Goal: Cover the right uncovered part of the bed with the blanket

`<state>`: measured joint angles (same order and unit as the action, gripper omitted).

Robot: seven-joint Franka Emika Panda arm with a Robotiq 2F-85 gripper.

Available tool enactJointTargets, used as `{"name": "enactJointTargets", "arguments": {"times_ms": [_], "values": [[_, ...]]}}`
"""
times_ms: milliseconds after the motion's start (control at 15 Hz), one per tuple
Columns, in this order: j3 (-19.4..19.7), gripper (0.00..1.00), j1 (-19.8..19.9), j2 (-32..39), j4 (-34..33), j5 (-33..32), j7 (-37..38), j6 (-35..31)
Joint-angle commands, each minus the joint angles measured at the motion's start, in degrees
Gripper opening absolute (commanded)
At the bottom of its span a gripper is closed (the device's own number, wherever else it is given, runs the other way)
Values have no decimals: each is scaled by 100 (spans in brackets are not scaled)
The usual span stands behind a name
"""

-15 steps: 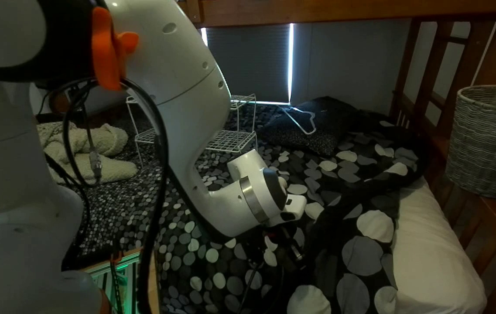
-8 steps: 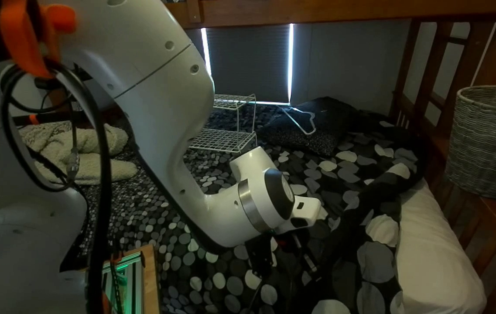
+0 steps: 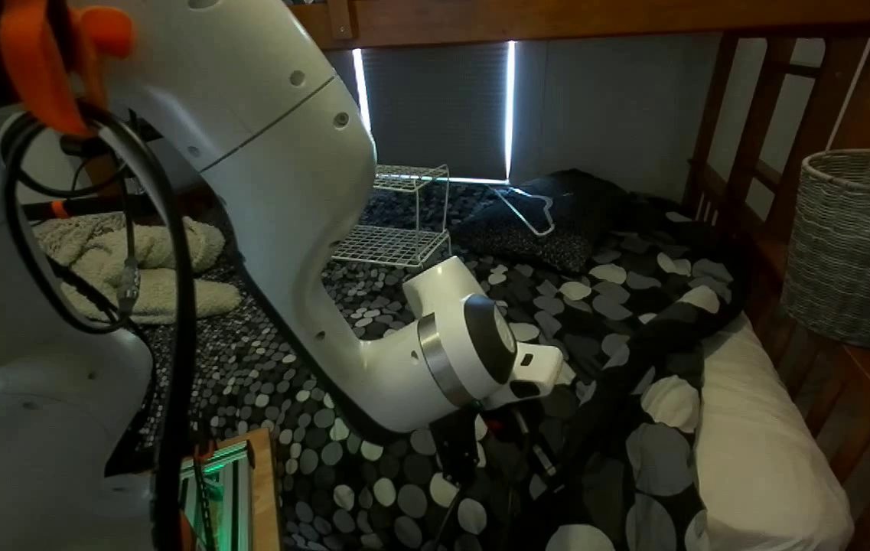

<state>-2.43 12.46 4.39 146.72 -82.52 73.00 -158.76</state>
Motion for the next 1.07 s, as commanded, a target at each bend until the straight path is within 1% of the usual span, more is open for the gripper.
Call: {"name": "enactJointTargets", "arguments": {"times_ms": [0, 400, 533, 733, 867, 1000], "values": [[122, 1, 99, 242, -373, -129, 160, 109], [376, 1, 191, 717, -1115, -430, 638, 417], [493, 1, 215, 891, -1361, -719, 986, 628], [647, 1, 211, 1105, -1715, -1239, 1793, 962], [709, 1, 214, 1285, -1923, -1430, 2193, 1146], [748, 1, 224, 1504, -2137, -1406, 2458, 1330]]}}
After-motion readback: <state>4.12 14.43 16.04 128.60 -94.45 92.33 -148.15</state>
